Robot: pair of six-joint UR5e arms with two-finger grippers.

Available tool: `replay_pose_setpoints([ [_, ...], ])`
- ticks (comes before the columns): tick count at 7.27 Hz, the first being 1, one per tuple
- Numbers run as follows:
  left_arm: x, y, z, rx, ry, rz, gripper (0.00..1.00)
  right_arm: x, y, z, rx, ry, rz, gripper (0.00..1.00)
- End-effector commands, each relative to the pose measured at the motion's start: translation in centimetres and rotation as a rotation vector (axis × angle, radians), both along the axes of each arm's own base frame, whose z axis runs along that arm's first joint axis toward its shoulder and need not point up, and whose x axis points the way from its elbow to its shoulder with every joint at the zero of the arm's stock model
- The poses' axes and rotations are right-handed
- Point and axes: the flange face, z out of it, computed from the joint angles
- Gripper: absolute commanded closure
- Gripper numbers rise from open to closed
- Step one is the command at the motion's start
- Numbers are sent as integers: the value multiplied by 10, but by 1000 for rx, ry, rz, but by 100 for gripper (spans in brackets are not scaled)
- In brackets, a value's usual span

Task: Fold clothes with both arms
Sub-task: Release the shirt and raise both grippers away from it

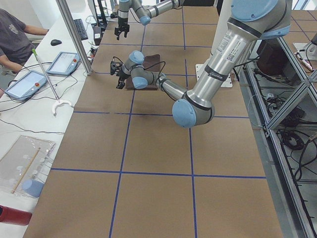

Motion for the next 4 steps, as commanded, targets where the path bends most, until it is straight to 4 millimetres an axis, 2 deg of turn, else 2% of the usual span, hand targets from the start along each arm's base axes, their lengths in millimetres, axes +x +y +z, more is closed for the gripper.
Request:
replay_pose_setpoints([
  [1,-135,10,100,120,-201,181,0,135,2,108,182,123,-137,0],
  [2,-216,6,145,221,-351,254,0,189,13,157,260,193,-216,0],
  [3,-280,3,176,236,-386,297,0,226,18,179,273,244,-288,0],
  [4,-326,2,208,156,-348,335,0,265,29,197,257,275,-362,0],
])
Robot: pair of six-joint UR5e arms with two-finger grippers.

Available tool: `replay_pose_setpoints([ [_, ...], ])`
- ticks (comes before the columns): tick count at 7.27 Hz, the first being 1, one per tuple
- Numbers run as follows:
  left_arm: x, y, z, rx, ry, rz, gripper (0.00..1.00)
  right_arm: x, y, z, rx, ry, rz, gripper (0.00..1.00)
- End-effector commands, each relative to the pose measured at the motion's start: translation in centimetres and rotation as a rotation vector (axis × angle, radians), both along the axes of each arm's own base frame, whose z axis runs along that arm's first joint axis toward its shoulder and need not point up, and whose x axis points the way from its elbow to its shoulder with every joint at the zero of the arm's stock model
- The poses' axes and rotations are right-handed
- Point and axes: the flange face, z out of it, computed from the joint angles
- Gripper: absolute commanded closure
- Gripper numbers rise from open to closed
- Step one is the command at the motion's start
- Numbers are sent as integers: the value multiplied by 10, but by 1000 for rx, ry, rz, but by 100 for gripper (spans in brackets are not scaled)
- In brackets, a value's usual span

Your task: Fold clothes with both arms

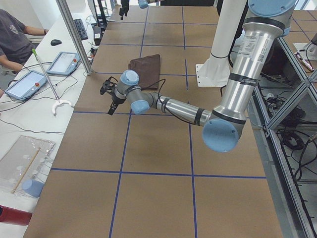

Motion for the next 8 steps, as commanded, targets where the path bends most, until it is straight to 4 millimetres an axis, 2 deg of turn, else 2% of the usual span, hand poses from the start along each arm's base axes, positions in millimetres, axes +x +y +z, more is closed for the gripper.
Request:
replay_pose_setpoints([
  [1,-83,26,90,-142,46,116,0,68,54,47,-26,84,-189,0],
  [2,-84,40,106,-209,65,125,0,71,91,59,-49,86,-235,0],
  [3,-84,37,109,-290,61,122,0,67,110,71,-100,9,-245,0],
  [4,-85,38,96,-314,59,118,0,66,129,92,-133,-27,-247,0],
  [5,-89,44,68,-352,56,114,0,62,131,100,-108,-19,-249,0],
  [6,-94,59,48,-373,48,120,0,57,129,98,-81,5,-257,0],
  [7,-100,109,94,-328,6,228,0,43,129,100,-90,45,-269,0],
  [8,-105,114,96,-273,-17,264,0,43,128,87,-75,46,-255,0],
])
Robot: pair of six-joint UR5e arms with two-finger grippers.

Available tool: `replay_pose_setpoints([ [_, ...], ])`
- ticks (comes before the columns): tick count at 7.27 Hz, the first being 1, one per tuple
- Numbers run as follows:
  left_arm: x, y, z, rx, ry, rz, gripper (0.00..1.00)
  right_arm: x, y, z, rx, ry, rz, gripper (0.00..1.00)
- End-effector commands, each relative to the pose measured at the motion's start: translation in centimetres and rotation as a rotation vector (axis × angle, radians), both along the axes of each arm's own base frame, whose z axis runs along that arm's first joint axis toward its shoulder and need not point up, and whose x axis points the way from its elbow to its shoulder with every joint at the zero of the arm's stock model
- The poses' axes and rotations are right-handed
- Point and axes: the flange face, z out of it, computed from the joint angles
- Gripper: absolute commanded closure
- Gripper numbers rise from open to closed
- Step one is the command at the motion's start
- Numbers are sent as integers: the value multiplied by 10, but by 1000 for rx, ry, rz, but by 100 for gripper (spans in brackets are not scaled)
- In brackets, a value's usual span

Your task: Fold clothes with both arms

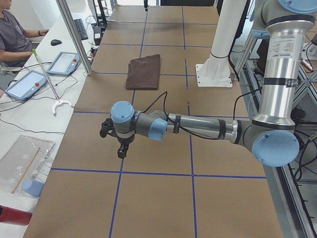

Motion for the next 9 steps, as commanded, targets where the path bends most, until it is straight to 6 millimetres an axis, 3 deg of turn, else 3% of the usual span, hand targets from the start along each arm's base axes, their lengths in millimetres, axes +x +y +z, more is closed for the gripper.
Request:
replay_pose_setpoints([
  [1,-8,27,18,36,-22,58,0,-6,-4,-19,34,13,4,0],
  [4,-8,12,-1,70,-22,54,0,-11,-6,-15,38,17,-7,0],
  [5,-18,11,-5,77,-26,32,0,-10,-1,-10,29,17,-3,0],
  [6,-54,13,-5,76,-37,-42,0,-8,2,-5,19,19,0,0],
  [9,-59,12,-1,80,-93,-54,0,-9,1,-23,52,5,-1,0],
])
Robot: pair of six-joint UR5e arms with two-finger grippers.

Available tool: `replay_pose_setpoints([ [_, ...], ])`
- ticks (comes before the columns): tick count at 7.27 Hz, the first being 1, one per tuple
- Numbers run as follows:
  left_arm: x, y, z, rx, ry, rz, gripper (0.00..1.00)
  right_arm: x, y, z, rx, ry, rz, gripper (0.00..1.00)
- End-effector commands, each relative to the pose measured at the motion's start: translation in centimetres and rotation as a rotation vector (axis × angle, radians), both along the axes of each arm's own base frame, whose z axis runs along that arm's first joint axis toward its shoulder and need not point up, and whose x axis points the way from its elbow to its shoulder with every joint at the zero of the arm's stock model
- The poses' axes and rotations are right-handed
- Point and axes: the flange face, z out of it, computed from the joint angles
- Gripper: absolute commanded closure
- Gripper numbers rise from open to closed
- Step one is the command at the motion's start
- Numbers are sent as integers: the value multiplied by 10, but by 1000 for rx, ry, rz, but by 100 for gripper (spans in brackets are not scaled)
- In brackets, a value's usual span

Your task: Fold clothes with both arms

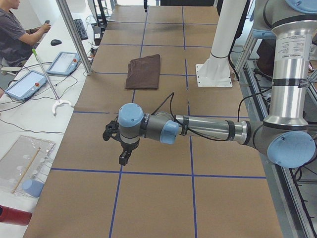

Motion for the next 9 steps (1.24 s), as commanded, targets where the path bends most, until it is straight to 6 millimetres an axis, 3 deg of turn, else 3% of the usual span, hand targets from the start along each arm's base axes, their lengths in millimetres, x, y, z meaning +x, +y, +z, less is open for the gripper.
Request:
replay_pose_setpoints([
  [1,-2,-9,-6,16,-19,-5,0,0,-2,-6,22,-4,1,0],
  [7,-2,-16,-22,51,-19,-1,0,0,-4,-6,26,-5,3,0],
  [9,-1,-16,-25,55,-12,1,0,0,-5,-14,42,-10,3,0],
])
